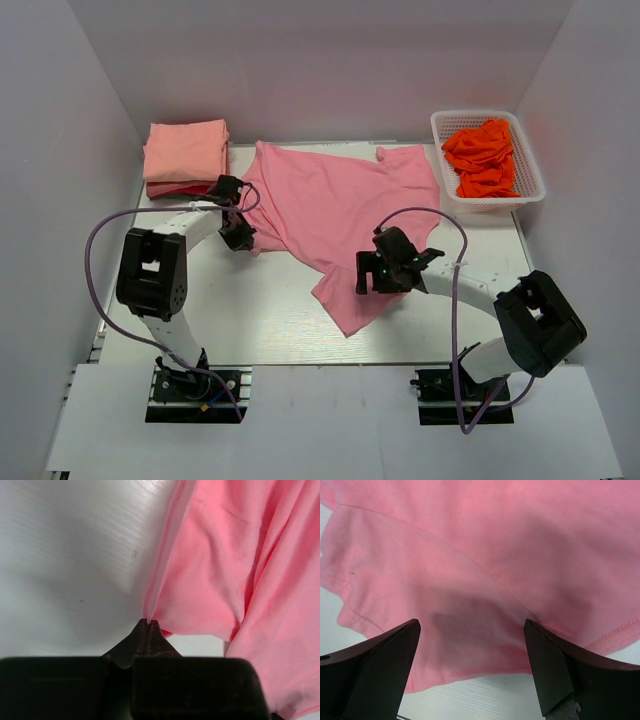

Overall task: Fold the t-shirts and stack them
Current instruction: Flatten out the tshirt

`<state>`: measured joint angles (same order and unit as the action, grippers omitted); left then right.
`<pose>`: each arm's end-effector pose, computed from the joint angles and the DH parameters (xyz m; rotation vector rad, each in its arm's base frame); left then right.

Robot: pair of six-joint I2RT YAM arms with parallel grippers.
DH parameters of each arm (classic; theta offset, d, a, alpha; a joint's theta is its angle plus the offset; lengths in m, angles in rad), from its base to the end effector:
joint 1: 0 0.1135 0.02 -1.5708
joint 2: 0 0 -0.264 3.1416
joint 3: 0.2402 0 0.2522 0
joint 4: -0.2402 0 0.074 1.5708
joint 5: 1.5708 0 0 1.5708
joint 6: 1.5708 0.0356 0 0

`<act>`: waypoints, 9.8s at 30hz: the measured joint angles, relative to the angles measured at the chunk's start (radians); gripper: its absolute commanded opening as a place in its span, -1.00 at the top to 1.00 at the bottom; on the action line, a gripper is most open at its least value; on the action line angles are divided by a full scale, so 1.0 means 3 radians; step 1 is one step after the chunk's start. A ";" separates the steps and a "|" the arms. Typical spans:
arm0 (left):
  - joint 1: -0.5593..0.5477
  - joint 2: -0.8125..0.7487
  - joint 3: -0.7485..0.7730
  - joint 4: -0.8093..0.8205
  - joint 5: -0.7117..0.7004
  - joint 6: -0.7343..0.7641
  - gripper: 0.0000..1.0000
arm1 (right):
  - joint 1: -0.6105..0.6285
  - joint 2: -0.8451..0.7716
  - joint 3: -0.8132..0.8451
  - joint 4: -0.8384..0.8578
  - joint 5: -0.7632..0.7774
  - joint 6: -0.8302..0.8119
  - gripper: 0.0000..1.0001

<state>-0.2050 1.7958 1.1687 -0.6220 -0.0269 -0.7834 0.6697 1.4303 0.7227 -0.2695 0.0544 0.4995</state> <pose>0.3400 -0.0697 0.1717 -0.8158 2.7202 -0.1849 0.2125 0.1658 0.1705 -0.1988 2.5841 0.3787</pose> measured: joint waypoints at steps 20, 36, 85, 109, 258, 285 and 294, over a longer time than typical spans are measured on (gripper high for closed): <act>0.0045 -0.2007 -0.0852 0.1069 0.0116 0.1761 1.00 | -0.0389 0.0144 0.0061 -0.0301 0.0312 0.0491 1.00; 0.0001 -0.1718 -0.0209 0.0286 0.0914 0.1568 1.00 | -0.0664 -0.0289 0.0003 -0.1118 0.0492 0.0028 1.00; 0.0104 0.1569 0.2589 -0.2112 -0.0933 0.0446 -1.00 | -0.1047 0.1877 0.3010 -0.1088 0.0827 -0.1069 -0.81; 0.0787 0.1077 0.1637 -0.1321 -0.0468 0.0098 0.34 | -0.1142 0.3569 0.4742 0.0181 0.0045 -0.1375 -0.81; 0.0739 -0.3124 -0.1769 -0.0783 0.0055 -0.0787 -1.00 | -0.2102 -0.1911 -0.0317 -0.2005 0.0440 0.1305 -0.65; 0.0095 -0.0003 -0.0187 0.0491 0.0830 0.0131 -1.00 | -0.1854 0.0020 0.0121 -0.1166 -0.0933 -0.0018 -0.81; 0.0081 -0.0039 -0.0233 0.0342 0.0844 0.0118 -1.00 | -0.1778 -0.0451 -0.0075 -0.2177 -0.1726 -0.0242 -0.81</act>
<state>-0.1806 1.7840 1.0988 -0.5194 0.2264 -0.7479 0.1364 1.2949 0.7002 -0.9226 -0.4633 0.4271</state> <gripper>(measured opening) 0.996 0.904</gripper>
